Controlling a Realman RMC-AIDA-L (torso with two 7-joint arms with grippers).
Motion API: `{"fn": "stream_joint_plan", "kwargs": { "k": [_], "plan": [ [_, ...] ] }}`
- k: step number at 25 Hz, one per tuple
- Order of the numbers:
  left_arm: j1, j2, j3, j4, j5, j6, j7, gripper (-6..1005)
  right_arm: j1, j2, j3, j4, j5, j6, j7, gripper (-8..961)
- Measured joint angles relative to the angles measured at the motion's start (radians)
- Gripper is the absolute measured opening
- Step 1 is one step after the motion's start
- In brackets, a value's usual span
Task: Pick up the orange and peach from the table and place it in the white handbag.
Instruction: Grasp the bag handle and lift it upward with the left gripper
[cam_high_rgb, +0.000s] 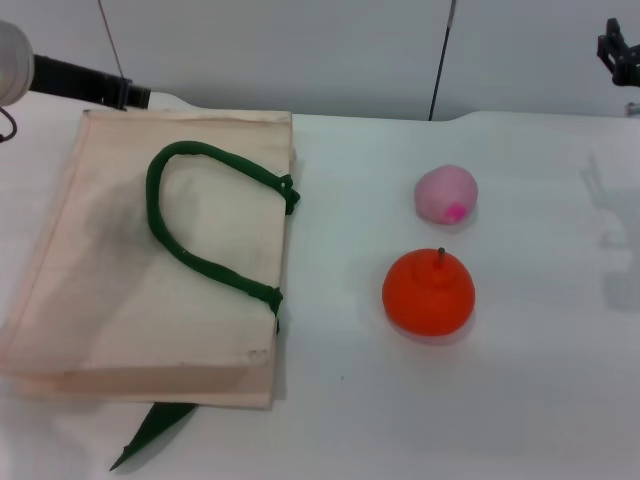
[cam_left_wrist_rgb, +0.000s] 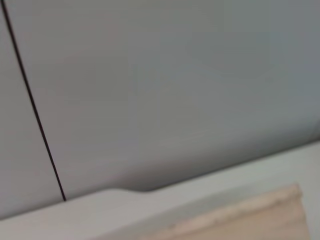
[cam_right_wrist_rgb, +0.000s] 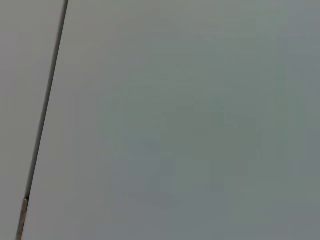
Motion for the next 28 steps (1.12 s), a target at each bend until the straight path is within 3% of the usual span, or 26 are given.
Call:
{"fn": "stream_joint_plan", "kwargs": {
  "k": [13, 20, 28],
  "plan": [
    [-0.066, -0.004, 0.032, -0.058, 0.209, -0.167, 0.0, 344, 0.001, 0.0, 0.0, 0.0, 0.0, 0.0, 0.0, 790],
    [-0.069, -0.007, 0.057, -0.092, 0.228, -0.141, -0.021, 342, 0.001, 0.0, 0.0, 0.0, 0.0, 0.0, 0.0, 790],
    [-0.07, -0.008, 0.065, -0.138, 0.158, -0.039, -0.082, 339, 0.001, 0.0, 0.0, -0.001, 0.0, 0.0, 0.0, 791]
  ]
}}
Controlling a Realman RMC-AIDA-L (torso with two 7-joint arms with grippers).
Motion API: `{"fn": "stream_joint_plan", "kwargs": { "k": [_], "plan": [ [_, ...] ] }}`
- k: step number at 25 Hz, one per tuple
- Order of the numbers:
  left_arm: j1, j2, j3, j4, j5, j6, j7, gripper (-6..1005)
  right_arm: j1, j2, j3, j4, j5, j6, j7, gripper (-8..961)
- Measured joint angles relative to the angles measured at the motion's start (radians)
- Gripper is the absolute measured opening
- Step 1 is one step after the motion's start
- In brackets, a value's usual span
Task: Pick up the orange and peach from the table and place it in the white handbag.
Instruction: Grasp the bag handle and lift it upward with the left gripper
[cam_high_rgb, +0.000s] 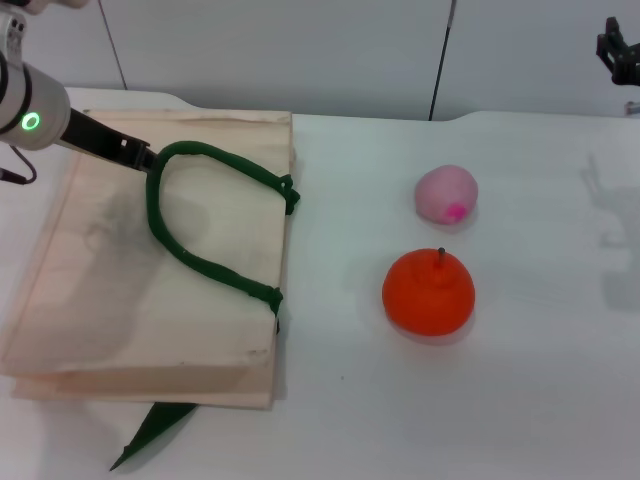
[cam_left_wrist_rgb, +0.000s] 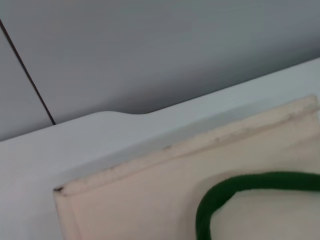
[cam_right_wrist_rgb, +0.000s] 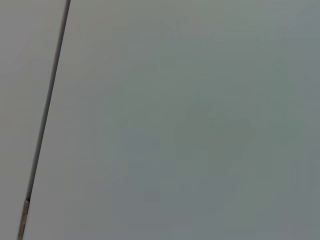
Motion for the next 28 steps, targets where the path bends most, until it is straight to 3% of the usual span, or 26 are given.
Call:
{"fn": "stream_joint_plan", "kwargs": {
  "k": [12, 28],
  "plan": [
    [-0.002, 0.0, 0.0, -0.019, -0.006, 0.039, -0.104, 334, 0.002, 0.001, 0.0, -0.002, 0.0, 0.0, 0.0, 791],
    [-0.024, 0.0, 0.0, -0.186, -0.007, 0.122, -0.113, 329, 0.002, 0.002, -0.002, -0.005, 0.0, -0.002, 0.0, 792]
  ]
}}
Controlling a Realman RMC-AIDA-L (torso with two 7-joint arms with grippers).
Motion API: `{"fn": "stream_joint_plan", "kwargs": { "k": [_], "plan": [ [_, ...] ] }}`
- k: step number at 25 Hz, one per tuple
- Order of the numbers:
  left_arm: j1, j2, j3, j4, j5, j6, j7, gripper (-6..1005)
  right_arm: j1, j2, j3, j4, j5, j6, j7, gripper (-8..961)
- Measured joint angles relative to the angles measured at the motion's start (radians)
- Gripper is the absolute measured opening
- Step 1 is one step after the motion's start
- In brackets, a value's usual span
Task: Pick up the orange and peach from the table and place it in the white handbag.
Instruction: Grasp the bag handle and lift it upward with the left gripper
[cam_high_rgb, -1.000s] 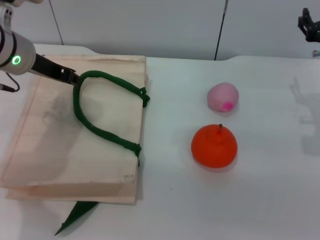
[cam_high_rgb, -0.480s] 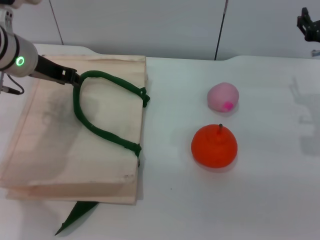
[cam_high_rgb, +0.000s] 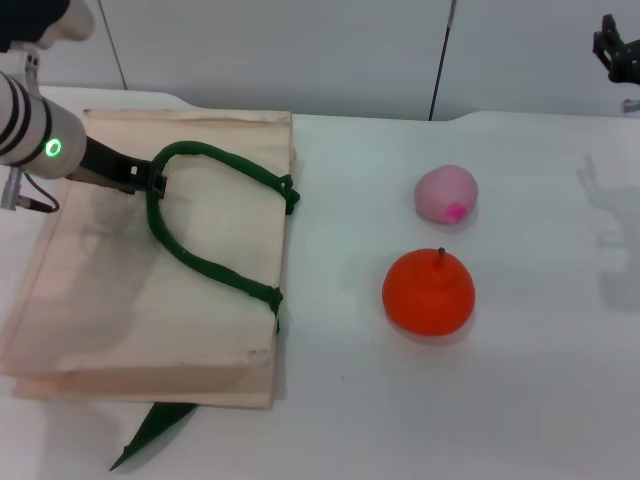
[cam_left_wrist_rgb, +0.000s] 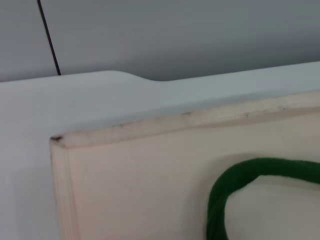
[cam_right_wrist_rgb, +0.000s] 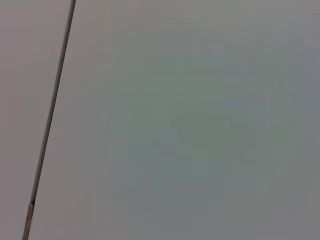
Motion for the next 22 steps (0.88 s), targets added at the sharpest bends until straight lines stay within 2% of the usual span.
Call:
{"fn": "stream_joint_plan", "kwargs": {
  "k": [15, 22],
  "plan": [
    [-0.046, 0.004, 0.0, -0.122, 0.015, 0.065, 0.006, 323, 0.0, 0.0, -0.002, -0.002, 0.0, 0.0, 0.0, 792],
    [-0.05, 0.005, 0.0, -0.137, 0.015, 0.087, 0.007, 321, 0.0, 0.0, -0.008, -0.002, 0.0, 0.0, 0.0, 793]
  ]
}}
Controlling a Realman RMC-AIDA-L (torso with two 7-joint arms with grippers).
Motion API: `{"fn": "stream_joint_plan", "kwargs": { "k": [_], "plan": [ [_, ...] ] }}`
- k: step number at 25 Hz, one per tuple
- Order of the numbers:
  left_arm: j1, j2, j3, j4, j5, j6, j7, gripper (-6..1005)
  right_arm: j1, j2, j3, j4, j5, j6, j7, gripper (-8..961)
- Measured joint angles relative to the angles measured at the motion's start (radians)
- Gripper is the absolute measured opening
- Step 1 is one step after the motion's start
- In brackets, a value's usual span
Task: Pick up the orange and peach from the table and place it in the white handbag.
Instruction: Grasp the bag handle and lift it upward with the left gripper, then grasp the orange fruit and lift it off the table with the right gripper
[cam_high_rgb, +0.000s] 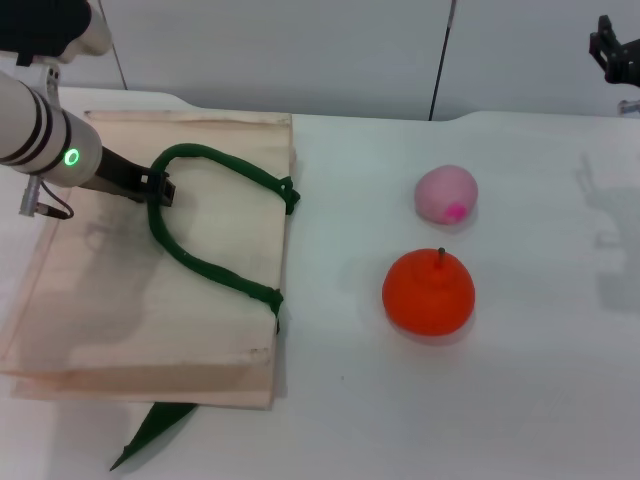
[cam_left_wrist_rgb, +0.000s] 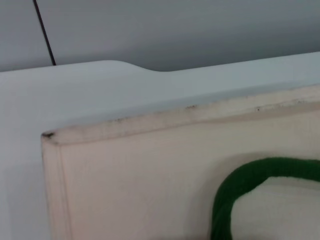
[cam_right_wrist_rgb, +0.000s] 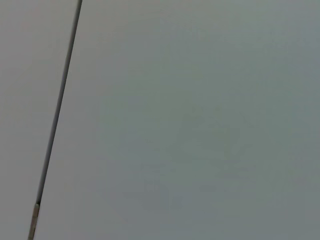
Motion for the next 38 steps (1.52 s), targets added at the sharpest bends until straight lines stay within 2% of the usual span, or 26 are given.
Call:
{"fn": "stream_joint_plan", "kwargs": {
  "k": [8, 14, 25, 28, 33, 36, 38],
  "plan": [
    [0.0, 0.0, 0.0, -0.001, 0.01, 0.001, 0.001, 318, 0.0, 0.0, -0.001, 0.0, 0.0, 0.0, 0.001, 793],
    [-0.003, 0.0, 0.0, -0.012, 0.012, 0.008, 0.002, 174, 0.0, 0.0, -0.001, -0.002, 0.0, 0.0, 0.001, 793],
    [-0.008, 0.001, -0.01, 0.014, 0.0, -0.003, 0.074, 151, -0.004, 0.0, -0.009, 0.003, -0.002, -0.022, 0.002, 794],
    [0.008, 0.003, -0.018, 0.082, -0.026, -0.036, 0.105, 144, -0.013, -0.001, -0.016, -0.003, -0.002, -0.041, 0.002, 794],
    [0.037, 0.002, -0.055, 0.283, -0.068, -0.129, 0.135, 136, -0.021, -0.002, -0.017, 0.005, -0.002, -0.068, -0.004, 794],
    [0.068, 0.0, -0.061, 0.441, -0.077, -0.195, 0.131, 135, -0.034, -0.001, -0.017, 0.001, -0.001, -0.098, -0.04, 794],
    [0.076, 0.0, -0.065, 0.477, -0.077, -0.209, 0.131, 134, -0.053, 0.0, -0.017, -0.023, -0.001, -0.134, -0.077, 794]
  ]
}}
